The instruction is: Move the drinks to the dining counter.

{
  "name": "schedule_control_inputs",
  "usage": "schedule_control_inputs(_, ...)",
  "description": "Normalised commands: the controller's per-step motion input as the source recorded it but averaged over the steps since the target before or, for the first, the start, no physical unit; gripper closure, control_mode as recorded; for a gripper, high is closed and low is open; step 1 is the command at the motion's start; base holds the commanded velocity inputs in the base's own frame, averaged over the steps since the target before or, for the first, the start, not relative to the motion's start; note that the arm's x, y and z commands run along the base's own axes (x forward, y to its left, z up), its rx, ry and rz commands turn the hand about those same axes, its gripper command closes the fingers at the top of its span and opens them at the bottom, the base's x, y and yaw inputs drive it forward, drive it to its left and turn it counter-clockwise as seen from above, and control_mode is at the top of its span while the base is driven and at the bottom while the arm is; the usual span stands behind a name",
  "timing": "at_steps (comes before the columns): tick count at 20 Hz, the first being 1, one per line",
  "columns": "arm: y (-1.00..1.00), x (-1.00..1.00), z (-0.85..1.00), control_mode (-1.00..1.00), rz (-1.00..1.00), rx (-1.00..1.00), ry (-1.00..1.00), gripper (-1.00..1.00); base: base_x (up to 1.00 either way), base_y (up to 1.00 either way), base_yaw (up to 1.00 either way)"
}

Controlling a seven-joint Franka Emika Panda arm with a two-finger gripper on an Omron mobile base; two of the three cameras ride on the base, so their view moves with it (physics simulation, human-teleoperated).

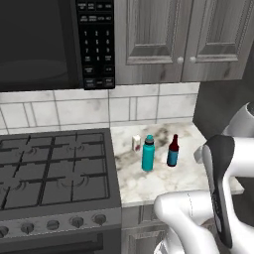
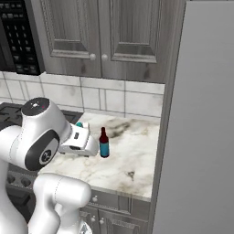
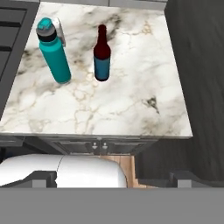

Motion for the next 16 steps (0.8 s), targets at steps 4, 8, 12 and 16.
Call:
schedule_control_inputs(4,0.00,0.37,0.00,-1.00,0.10,0.00,-0.03,-1.00,0.00,0.00,0.00)
schedule_control_inputs(8,0.00,0.45,0.00,-1.00,0.21,0.01,-0.03,-1.00,0.00,0.00,0.00)
schedule_control_inputs(12,0.00,0.55,0.00,-1.00,0.02,-0.02,0.01,-1.00,0.00,0.00,0.00)
schedule_control_inputs(16,0.05,0.48,0.00,-1.00,0.00,-0.01,0.05,-1.00,0.00,0.00,0.00)
